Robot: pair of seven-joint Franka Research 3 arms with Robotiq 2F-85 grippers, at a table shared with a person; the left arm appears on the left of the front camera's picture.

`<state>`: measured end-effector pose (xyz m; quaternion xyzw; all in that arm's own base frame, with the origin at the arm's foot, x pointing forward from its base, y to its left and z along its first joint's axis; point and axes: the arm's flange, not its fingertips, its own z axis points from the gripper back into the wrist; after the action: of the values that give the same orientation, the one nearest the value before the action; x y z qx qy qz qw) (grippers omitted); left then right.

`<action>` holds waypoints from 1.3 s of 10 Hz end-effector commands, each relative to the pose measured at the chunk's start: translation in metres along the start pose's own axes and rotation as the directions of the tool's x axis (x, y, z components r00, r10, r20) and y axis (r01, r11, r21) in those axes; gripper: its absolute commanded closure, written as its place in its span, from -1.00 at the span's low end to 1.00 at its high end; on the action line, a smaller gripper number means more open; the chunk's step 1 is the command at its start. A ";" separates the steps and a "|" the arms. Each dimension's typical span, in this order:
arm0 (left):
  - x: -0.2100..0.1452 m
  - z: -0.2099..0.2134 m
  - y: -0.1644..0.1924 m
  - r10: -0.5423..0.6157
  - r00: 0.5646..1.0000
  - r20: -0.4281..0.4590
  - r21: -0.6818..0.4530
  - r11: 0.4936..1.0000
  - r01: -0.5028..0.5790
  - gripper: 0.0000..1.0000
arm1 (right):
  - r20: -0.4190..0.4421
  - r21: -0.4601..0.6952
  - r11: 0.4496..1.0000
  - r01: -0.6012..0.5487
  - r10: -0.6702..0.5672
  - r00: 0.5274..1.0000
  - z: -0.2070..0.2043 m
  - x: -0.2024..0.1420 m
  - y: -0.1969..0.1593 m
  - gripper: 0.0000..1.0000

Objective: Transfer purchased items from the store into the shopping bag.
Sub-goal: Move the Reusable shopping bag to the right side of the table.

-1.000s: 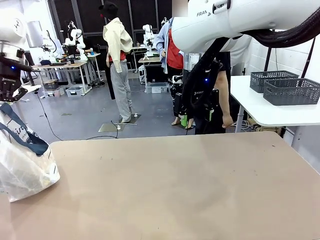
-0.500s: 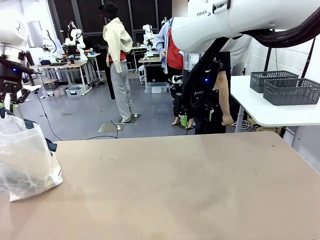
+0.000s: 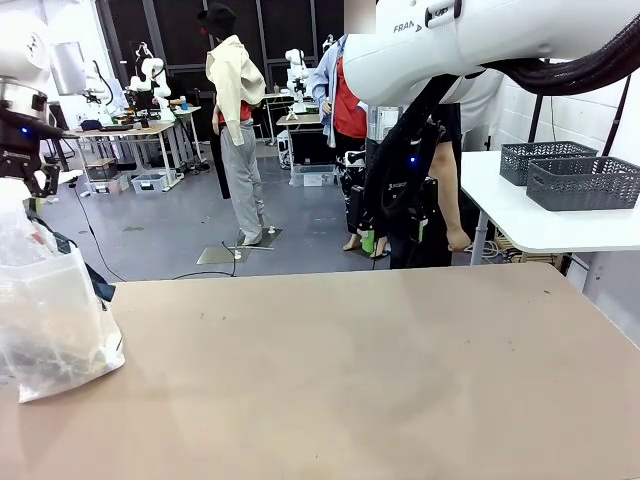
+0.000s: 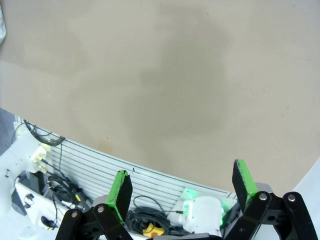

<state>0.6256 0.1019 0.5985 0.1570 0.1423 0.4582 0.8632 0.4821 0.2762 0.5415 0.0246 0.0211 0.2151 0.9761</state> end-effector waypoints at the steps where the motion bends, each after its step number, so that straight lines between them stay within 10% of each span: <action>1: -0.010 0.017 0.012 0.030 1.000 -0.004 -0.029 0.999 -0.030 -1.00 | -0.003 0.008 1.000 0.007 -0.007 1.000 -0.001 -0.004 0.000 -1.00; 13: -0.051 0.050 0.053 -0.022 1.000 0.015 -0.125 0.992 0.023 -1.00 | -0.003 0.008 1.000 0.007 -0.007 1.000 -0.001 -0.004 0.000 -1.00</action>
<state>0.5844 0.0860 0.6716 0.1066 0.1121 0.4566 0.8761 0.4821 0.2762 0.5416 0.0246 0.0210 0.2151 0.9761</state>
